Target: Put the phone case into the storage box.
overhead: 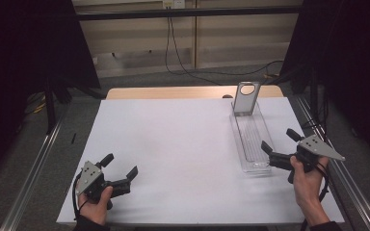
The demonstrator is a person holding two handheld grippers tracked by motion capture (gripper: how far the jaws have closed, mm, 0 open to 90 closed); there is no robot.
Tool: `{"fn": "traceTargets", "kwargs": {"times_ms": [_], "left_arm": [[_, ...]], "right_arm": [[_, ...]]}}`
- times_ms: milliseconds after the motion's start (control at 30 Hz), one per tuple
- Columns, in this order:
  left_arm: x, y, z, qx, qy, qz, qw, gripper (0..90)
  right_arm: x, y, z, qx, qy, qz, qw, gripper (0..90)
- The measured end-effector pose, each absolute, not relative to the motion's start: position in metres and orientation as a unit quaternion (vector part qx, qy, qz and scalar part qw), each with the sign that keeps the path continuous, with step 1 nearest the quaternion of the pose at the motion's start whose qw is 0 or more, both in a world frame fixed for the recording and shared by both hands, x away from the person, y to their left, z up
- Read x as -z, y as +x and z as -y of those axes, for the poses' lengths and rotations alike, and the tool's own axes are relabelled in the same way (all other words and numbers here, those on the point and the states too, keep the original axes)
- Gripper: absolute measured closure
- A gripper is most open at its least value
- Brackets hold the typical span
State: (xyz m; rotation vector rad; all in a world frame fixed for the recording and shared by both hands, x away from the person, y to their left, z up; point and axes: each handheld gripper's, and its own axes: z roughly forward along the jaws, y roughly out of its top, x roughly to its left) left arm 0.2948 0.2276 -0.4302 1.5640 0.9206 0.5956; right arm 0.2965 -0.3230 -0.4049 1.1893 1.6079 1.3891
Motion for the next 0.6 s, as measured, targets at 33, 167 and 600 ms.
{"fn": "traceTargets", "kwargs": {"times_ms": [33, 167, 600], "left_arm": [[0.431, 0.295, -0.228, -0.252, 0.670, -0.395, 0.576, 1.5], [0.430, 0.294, -0.229, -0.251, 0.662, -0.399, 0.583, 1.6], [0.429, 0.290, -0.233, -0.260, 0.663, -0.402, 0.575, 1.6]], "right_arm": [[0.406, 0.294, 0.323, -0.535, 0.458, -0.619, 0.348, 0.0], [0.410, 0.284, 0.325, -0.535, 0.460, -0.617, 0.349, 0.0], [0.422, 0.252, 0.339, -0.523, 0.467, -0.616, 0.359, 0.0]]}}
